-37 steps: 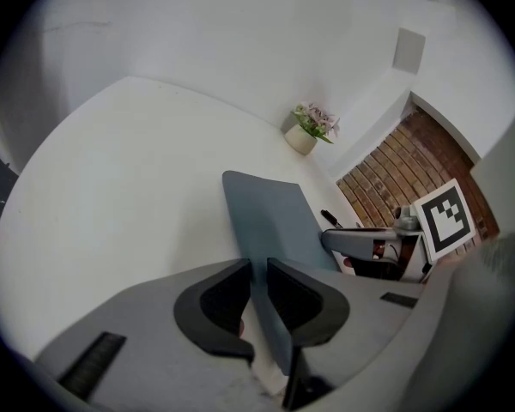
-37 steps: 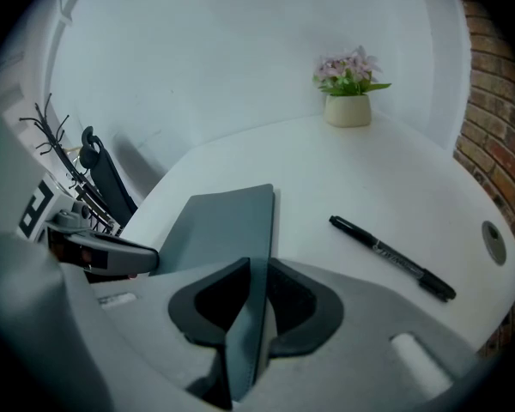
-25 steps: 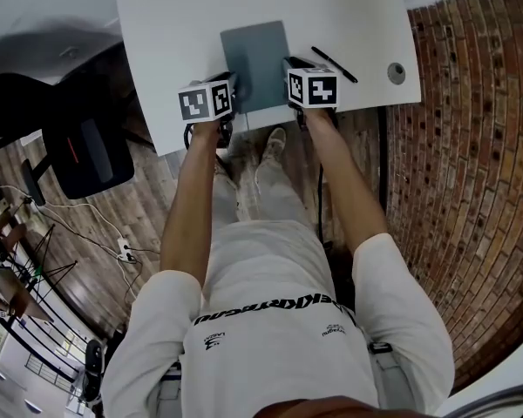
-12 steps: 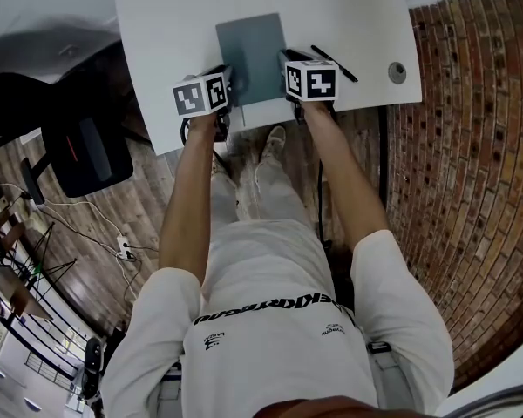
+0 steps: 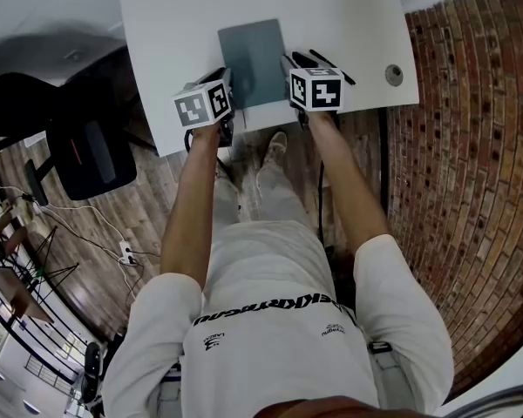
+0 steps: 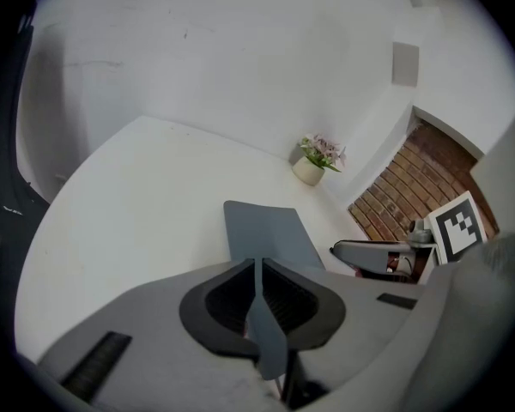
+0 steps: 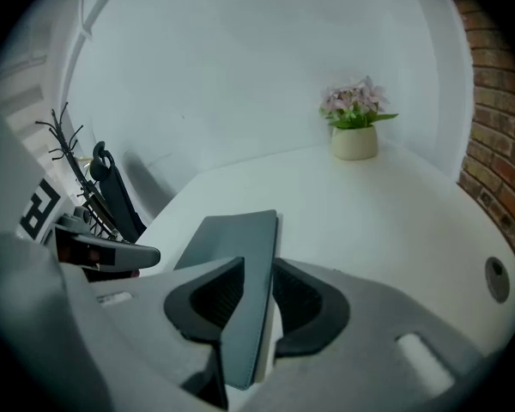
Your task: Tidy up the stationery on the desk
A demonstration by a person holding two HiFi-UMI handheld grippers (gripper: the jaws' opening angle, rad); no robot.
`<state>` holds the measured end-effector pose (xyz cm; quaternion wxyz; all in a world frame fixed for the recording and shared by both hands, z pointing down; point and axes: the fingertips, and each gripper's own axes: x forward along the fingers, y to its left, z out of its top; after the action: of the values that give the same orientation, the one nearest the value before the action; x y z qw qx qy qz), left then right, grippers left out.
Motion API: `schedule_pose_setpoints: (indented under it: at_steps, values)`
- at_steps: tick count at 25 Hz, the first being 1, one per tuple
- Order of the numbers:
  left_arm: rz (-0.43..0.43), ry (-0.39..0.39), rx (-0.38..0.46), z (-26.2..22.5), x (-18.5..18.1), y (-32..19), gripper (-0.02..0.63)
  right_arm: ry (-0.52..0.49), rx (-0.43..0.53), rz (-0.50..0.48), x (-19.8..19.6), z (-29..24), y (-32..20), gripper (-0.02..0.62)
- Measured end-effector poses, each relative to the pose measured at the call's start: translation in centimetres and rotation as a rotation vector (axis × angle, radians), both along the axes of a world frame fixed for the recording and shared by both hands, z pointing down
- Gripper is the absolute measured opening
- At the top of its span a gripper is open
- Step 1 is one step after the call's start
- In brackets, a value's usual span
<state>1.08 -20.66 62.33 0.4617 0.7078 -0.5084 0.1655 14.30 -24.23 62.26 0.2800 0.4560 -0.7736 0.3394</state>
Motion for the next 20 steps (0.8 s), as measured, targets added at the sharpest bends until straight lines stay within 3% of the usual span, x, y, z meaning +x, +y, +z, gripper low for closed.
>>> schedule_pose_setpoints:
  at_steps: [7, 12, 20]
  values:
    - [-0.047, 0.0, 0.136, -4.3, 0.6, 0.3, -0.002, 0.053, 0.096, -0.014, 2.2, -3.0, 0.1, 0.1]
    - [-0.022, -0.024, 0.275, -7.8, 2.6, 1.7, -0.003, 0.12, 0.165, -0.041, 5.2, -4.1, 0.0, 0.1]
    - [0.02, -0.063, 0.474, -11.6, 4.9, 4.3, -0.003, 0.248, 0.154, -0.117, 9.0, -2.5, 0.5, 0.1]
